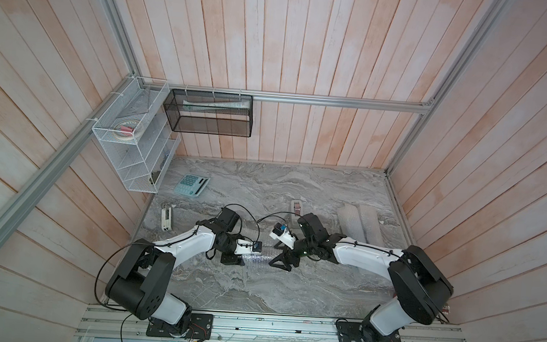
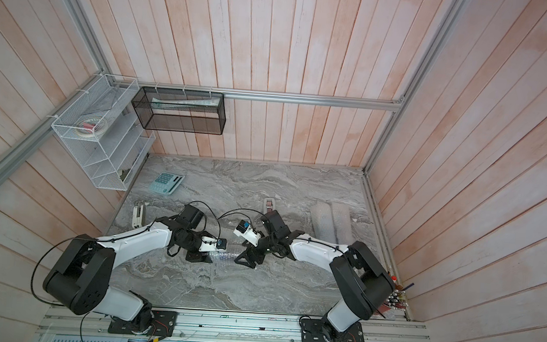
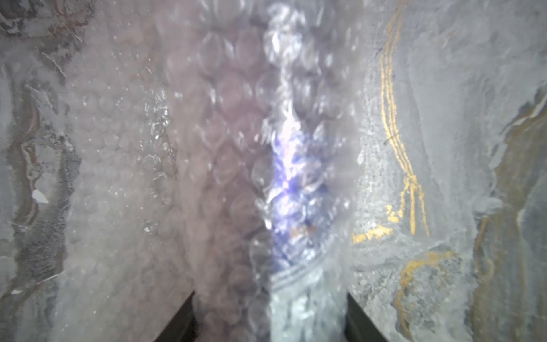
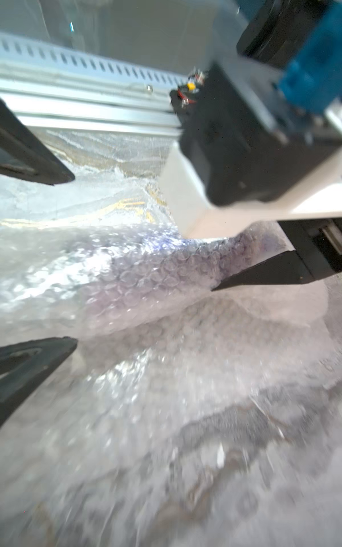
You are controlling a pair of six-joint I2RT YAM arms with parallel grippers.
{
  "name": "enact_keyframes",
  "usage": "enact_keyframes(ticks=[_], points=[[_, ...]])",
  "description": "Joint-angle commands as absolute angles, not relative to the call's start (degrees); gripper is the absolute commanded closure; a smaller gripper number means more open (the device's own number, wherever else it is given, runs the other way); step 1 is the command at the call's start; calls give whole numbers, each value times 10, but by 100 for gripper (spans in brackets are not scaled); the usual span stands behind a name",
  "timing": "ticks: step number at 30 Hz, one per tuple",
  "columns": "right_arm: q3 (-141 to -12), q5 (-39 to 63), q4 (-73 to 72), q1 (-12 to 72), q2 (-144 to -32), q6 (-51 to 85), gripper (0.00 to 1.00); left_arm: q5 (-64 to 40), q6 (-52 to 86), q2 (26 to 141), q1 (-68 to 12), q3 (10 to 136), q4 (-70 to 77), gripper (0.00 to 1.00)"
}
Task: Wrap wine bottles in bubble wrap
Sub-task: Wrap the wine bottle in bubble wrap.
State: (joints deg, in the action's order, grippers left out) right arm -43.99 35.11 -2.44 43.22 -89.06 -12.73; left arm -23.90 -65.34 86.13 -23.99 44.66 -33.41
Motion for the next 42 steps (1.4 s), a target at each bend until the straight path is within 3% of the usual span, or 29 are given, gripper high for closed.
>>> enact_keyframes(ticks=[1, 8, 14, 21, 26, 30, 35, 40, 42], points=[[-380, 205, -172, 446, -836, -152, 18, -295, -635, 895, -234, 474, -414, 44], [-311, 166, -266, 520, -784, -261, 17, -332, -646, 967, -233, 548, -485, 44], [-334, 105, -263, 593, -856, -355, 16, -332, -641, 987, -233, 558, -492, 41], [-386, -3, -249, 609, -940, -407, 15, -341, -627, 1005, -234, 576, -500, 38], [-391, -27, -217, 621, -971, -441, 16, -348, -624, 999, -233, 583, -504, 33], [-377, -96, -219, 643, -995, -475, 21, -363, -622, 990, -234, 579, -499, 29], [-393, -95, -193, 644, -1000, -450, 30, -368, -619, 973, -233, 578, -494, 23], [-399, -58, -167, 640, -984, -407, 43, -364, -609, 920, -230, 577, -481, 11], [-398, -17, -163, 627, -969, -379, 44, -367, -601, 889, -228, 573, -470, 0]])
